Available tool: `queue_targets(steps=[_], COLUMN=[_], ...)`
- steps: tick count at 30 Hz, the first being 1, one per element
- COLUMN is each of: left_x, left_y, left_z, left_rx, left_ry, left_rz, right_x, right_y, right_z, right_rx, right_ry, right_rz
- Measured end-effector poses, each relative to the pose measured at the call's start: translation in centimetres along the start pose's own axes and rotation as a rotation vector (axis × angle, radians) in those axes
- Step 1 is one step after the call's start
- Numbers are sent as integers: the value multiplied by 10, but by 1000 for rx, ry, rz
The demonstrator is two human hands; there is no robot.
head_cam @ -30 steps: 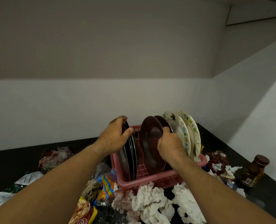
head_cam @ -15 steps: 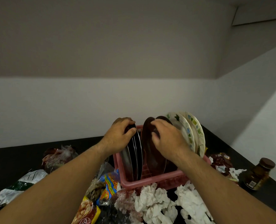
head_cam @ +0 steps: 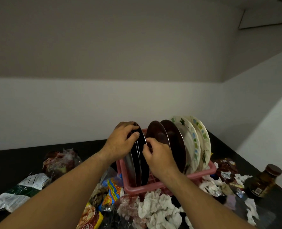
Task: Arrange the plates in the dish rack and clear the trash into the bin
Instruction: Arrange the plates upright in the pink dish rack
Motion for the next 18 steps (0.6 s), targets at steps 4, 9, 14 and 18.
queue_targets(steps=[4,9,14,18], left_x=[4,7,9,8], left_y=[1,1,2,3], left_z=[2,3,3,3], left_rx=[-1,3,-4,-28], left_ry=[26,38,46,41], left_rz=[13,1,-11,-38], right_x=[-12,-47,-69,-79], right_y=[-9,-36,-71,-90], right_z=[4,13,40,62], right_rx=[102,309,507,506], right_ry=[49,-10,103,248], right_rz=[-17,-45,28,25])
Point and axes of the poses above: each hand's wrist, its own x-axis away from the middle knuckle, its own z-axis out of the back of the hand, y = z × x, the point moved 4 cm from there along -x, towards the middle knuckle, and after that the axes turned 14 degrees about -z, right-handed, at the moved point
